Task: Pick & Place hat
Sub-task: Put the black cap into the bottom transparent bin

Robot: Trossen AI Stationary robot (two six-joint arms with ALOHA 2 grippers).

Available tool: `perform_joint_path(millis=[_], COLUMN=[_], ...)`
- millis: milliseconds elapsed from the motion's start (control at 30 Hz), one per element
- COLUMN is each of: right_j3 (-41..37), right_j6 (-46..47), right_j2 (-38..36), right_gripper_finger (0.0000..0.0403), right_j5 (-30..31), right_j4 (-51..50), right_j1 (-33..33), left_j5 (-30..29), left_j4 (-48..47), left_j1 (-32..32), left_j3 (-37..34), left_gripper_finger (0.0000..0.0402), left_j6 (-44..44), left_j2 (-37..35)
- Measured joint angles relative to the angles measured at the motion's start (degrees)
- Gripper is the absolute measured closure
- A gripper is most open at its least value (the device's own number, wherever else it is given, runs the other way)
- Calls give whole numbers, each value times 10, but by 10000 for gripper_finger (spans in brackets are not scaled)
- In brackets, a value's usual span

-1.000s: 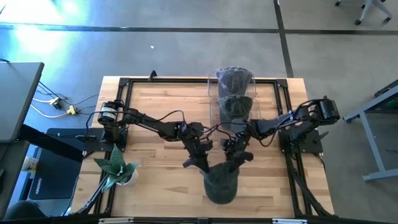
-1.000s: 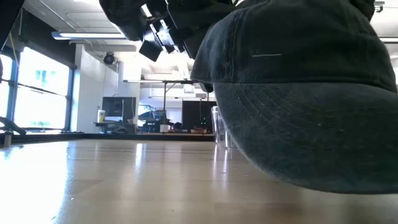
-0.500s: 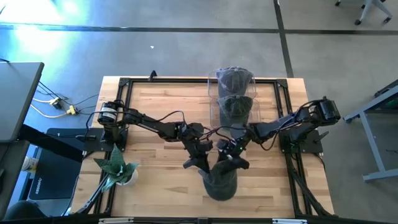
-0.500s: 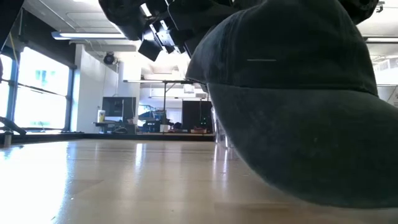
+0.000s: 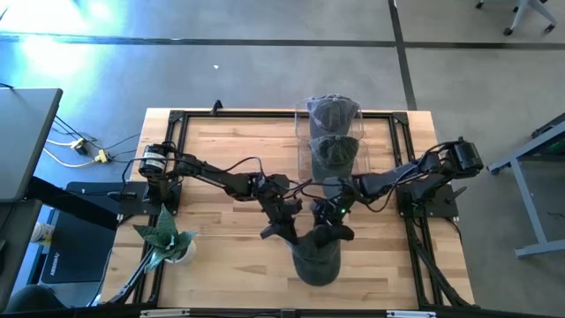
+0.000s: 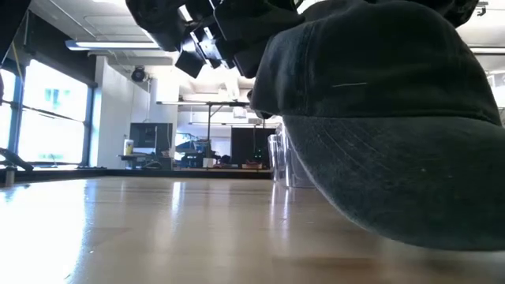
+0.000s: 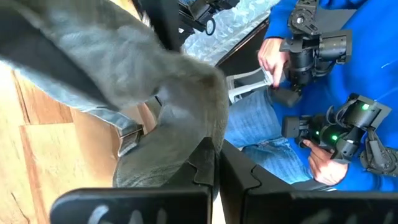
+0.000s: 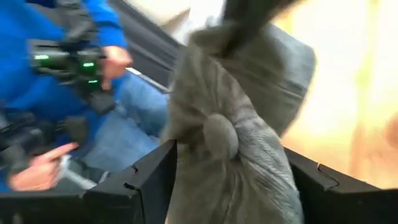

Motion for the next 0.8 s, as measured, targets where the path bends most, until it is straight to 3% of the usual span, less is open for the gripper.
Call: perform_joint_path(millis=[200, 433, 533, 800], right_j3=[0, 0, 0, 0], right_j6=[19, 110, 119, 90], right_j2=[-3, -4, -4, -4], right_gripper_finger=[171, 115, 97, 89], right_j5=[-76, -197, -185, -80], right_j4=[13, 57, 73, 74], right_j1=[-2, -3, -12, -24], left_j5=[0, -1, -1, -10], left_j4=[-28, -38, -38, -38], left_j1=[0, 0, 0, 0], left_j3=[0, 0, 0, 0], left_gripper_finger=[401, 401, 401, 401], left_j6=[11, 15, 15, 15], left_j2=[0, 0, 0, 0])
